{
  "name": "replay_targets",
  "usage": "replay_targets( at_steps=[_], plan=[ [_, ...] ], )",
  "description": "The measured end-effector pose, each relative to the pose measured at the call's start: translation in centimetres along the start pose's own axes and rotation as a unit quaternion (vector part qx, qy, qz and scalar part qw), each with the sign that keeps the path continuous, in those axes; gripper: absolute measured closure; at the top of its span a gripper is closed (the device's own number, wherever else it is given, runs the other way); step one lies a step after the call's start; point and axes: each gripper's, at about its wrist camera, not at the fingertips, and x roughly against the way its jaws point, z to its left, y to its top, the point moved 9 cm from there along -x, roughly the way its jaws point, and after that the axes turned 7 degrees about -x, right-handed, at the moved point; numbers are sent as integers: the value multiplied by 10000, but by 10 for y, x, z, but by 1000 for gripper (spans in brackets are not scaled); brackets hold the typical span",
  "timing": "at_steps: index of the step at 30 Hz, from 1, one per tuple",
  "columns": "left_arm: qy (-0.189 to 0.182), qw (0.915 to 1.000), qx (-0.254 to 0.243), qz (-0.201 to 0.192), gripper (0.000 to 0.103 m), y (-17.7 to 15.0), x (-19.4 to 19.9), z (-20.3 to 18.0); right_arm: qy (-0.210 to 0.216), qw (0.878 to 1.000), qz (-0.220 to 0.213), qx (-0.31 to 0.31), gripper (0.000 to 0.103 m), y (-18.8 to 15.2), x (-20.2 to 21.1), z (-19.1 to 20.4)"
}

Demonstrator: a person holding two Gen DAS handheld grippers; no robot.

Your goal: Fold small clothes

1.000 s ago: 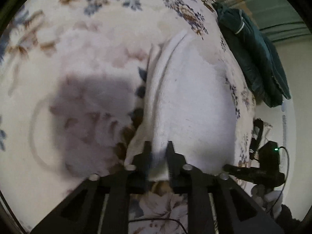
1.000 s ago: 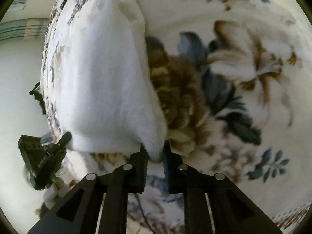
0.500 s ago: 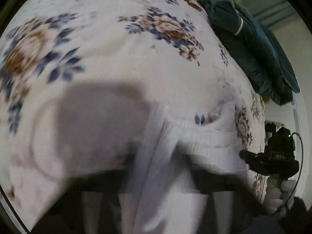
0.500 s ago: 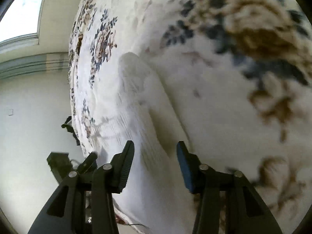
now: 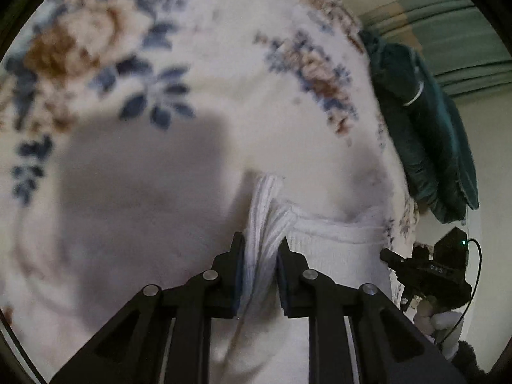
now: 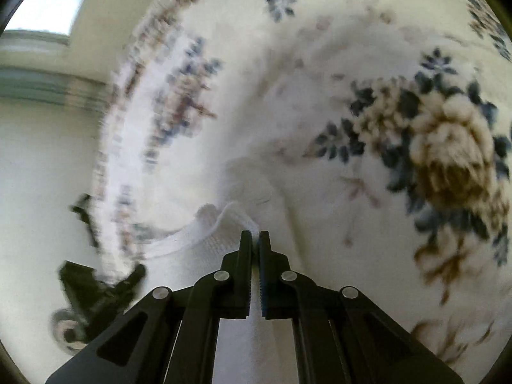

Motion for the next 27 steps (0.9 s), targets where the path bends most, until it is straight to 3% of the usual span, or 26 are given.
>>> replay_targets(
  at_steps=[1, 4, 5, 6, 7, 8, 9, 12, 14, 18, 22, 24, 27],
  plan=[
    [-91, 9999, 85, 45, 87, -2, -2, 3, -98, 9999, 108, 2, 99, 0, -10, -2],
    [-409, 9988, 209, 151, 73, -8, 6, 2, -61, 9994, 333, 22, 98, -4, -17, -3],
    [-499, 9982, 283, 173, 60, -11, 12, 2, 58, 9991, 410, -8, 97, -6, -16, -2],
    [-521, 9979, 324, 191, 46, -17, 21, 2, 229, 9982, 556, -73, 89, -10, -14, -1],
    [-532, 9979, 326, 183, 40, -23, 31, 2, 344, 9971, 665, -143, 81, -16, -10, -5],
    [-604, 9976, 299, 144, 35, -32, 43, 1, 477, 9963, 688, -206, 65, -21, -3, -7],
    [-650, 9974, 290, 134, 33, -44, 53, 2, 627, 9954, 671, -264, 47, -28, 8, -12],
    [-853, 9952, 377, 285, 28, -77, 58, 4, 966, 9899, 901, -508, 24, -59, 24, -31],
    [-946, 9933, 446, 485, 28, -92, 46, 5, 1196, 9830, 1240, -634, 18, -83, 17, -42],
    [-1180, 9897, 486, 656, 28, -105, 18, 0, 1428, 9702, 1781, -816, 16, -117, -15, -55],
    [-1366, 9871, 498, 674, 23, -99, 0, -6, 1808, 9575, 2023, -984, 9, -125, -43, -52],
    [-1486, 9852, 536, 667, 13, -96, -4, -10, 1947, 9525, 2121, -996, 2, -124, -56, -46],
    [-1552, 9846, 458, 662, 11, -93, -5, -20, 2078, 9470, 2253, -966, 0, -125, -63, -35]
  ],
)
